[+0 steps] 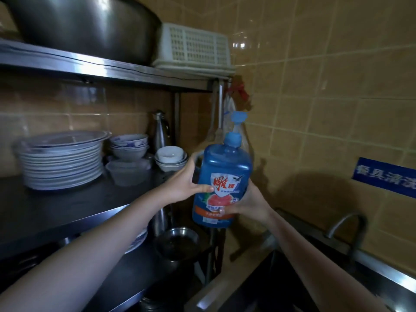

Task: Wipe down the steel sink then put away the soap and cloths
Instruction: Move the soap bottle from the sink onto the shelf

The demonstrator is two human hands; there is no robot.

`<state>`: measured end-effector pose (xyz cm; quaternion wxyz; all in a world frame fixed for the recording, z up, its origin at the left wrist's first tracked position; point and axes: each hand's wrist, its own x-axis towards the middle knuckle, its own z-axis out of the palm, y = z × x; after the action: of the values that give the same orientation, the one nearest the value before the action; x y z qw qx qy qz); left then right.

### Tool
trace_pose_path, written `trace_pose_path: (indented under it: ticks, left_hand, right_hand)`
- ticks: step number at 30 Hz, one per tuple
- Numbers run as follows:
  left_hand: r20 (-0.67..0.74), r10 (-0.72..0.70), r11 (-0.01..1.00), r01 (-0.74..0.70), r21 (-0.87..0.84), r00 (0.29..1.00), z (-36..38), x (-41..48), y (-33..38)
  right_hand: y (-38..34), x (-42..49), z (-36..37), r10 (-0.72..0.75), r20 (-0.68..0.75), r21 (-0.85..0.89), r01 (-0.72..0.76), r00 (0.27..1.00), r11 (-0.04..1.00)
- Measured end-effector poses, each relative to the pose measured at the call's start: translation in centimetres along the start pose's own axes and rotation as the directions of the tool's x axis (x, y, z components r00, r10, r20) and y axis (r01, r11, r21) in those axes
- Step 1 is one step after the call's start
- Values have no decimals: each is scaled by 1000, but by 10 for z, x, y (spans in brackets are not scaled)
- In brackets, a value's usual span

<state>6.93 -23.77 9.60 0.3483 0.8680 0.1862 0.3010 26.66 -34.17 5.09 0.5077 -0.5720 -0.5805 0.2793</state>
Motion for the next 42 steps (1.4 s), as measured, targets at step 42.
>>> trace_pose_path:
  ticks: [42]
  left_hand:
    - [-472, -319, 934, 357, -10, 822, -196, -10, -232]
  right_hand:
    - [36, 303, 217, -30, 467, -35, 53, 884, 998]
